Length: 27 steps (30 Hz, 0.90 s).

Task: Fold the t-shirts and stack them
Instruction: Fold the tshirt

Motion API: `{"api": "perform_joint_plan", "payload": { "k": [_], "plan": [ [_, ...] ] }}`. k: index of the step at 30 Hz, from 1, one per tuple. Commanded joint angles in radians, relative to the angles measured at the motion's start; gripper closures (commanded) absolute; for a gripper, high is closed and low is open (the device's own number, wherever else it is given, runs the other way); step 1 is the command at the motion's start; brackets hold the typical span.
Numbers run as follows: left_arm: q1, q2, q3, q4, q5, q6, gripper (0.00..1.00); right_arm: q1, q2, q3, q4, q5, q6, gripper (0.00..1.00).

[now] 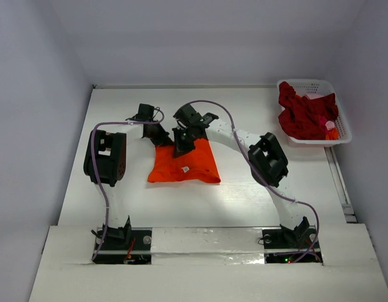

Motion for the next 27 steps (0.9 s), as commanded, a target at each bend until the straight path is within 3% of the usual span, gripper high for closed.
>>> {"api": "perform_joint_plan", "payload": {
  "k": [1, 27],
  "plan": [
    [0.006, -0.055, -0.011, -0.027, -0.007, 0.019, 1.0, 0.001, -0.001, -0.007, 0.031, -0.036, 0.0, 1.0],
    [0.006, -0.044, 0.011, -0.027, 0.01, 0.017, 1.0, 0.073, 0.01, -0.051, 0.056, -0.061, 0.002, 1.0]
  ]
}}
